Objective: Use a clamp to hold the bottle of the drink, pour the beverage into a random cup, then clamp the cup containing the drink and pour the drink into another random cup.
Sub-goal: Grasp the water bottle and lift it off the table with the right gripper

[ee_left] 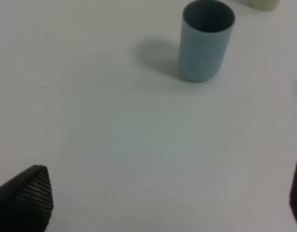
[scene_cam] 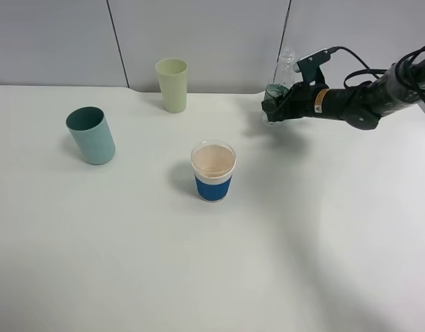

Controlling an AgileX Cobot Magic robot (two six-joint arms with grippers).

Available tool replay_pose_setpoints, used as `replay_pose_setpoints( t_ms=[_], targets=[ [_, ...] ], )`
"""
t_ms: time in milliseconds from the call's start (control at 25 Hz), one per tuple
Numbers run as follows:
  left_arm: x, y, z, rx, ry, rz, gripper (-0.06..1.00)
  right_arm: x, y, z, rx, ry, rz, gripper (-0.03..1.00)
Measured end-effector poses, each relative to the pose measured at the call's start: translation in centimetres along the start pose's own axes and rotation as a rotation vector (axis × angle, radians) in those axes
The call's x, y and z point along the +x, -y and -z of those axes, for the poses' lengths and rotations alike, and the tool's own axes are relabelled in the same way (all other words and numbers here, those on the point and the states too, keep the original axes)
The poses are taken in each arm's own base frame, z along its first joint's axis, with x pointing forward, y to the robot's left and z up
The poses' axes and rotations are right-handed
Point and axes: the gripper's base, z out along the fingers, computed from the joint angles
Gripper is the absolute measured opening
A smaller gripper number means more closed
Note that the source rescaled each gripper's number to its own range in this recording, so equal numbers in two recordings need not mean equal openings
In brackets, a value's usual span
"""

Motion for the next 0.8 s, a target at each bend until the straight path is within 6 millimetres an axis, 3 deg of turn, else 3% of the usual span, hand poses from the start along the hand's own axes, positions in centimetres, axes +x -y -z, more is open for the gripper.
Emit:
replay_pose_setpoints(
  t_ms=[800],
  targets=[
    [0.0, 0.0, 0.0, 0.000, 0.000, 0.000, 1.00, -9.3, -1.4, 5.2, -0.116, 0.077, -0.034, 0.00]
  ],
)
